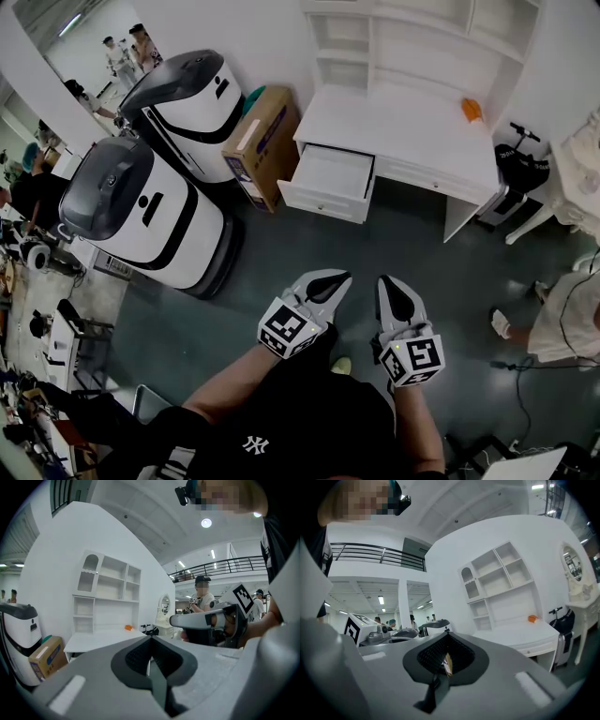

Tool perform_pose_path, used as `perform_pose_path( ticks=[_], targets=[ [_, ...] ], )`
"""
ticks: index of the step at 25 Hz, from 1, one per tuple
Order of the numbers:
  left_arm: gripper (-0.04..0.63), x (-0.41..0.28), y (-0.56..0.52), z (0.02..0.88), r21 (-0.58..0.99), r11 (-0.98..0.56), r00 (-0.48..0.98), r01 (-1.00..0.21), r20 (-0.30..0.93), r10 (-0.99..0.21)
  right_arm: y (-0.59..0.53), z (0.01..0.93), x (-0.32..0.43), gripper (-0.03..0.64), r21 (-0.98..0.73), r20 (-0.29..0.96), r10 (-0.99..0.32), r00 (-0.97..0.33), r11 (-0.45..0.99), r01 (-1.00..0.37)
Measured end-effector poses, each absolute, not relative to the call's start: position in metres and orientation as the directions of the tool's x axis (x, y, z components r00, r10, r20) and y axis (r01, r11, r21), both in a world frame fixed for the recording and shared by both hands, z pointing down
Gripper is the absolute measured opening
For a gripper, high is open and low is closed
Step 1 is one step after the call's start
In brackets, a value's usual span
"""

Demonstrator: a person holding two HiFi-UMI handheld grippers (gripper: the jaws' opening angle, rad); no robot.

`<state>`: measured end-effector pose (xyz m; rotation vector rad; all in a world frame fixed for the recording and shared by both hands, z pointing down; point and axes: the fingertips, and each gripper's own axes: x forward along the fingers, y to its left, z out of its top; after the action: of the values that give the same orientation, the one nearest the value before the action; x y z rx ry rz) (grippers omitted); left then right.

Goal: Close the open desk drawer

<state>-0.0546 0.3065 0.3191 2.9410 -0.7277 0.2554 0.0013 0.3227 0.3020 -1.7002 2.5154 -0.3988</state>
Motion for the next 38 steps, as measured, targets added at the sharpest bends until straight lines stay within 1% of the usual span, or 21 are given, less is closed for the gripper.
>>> perform_pose_path(
  ticks=[8, 13, 16, 21, 27, 31, 35, 38],
  targets=[
    [0.002, -0.052, 0.215, 0.356, 0.028, -0.890, 0.868, -0.454, 0.238, -0.435, 0.230, 0.320, 0.003, 0.015, -0.267, 0.136, -0.915, -0.381, 0.336, -0.903],
    [0.002, -0.046, 0.151, 0.385, -0.012, -0.908, 0.866, -0.419, 0.296, -0.403, 0.166, 0.333, 0.004, 0.015, -0.280, 0.170, -0.912, -0.372, 0.317, -0.906],
    [0.002, -0.040, 0.119, 0.403, -0.036, -0.925, 0.867, -0.377, 0.338, -0.367, 0.133, 0.340, 0.007, 0.015, -0.287, 0.192, -0.914, -0.357, 0.295, -0.911],
    [0.002, -0.034, 0.076, 0.433, -0.078, -0.944, 0.860, -0.320, 0.393, -0.324, 0.097, 0.354, 0.013, 0.015, -0.290, 0.218, -0.922, -0.321, 0.252, -0.923],
    [0.002, -0.024, 0.047, 0.461, -0.053, -0.955, 0.856, -0.293, 0.430, -0.287, 0.067, 0.371, 0.027, 0.015, -0.290, 0.250, -0.922, -0.294, 0.219, -0.932],
    [0.003, -0.009, 0.034, 0.486, -0.066, -0.962, 0.838, -0.265, 0.477, -0.263, 0.044, 0.387, 0.040, 0.015, -0.308, 0.269, -0.912, -0.311, 0.224, -0.925],
    [0.048, 0.002, 0.016, 0.522, -0.086, -0.968, 0.808, -0.237, 0.535, -0.246, 0.014, 0.408, 0.049, 0.015, -0.325, 0.283, -0.889, -0.359, 0.263, -0.908],
    [0.057, 0.008, -0.001, 0.546, -0.098, -0.969, 0.780, -0.228, 0.577, -0.241, -0.008, 0.424, 0.054, 0.015, -0.344, 0.311, -0.864, -0.396, 0.286, -0.894]
  ],
)
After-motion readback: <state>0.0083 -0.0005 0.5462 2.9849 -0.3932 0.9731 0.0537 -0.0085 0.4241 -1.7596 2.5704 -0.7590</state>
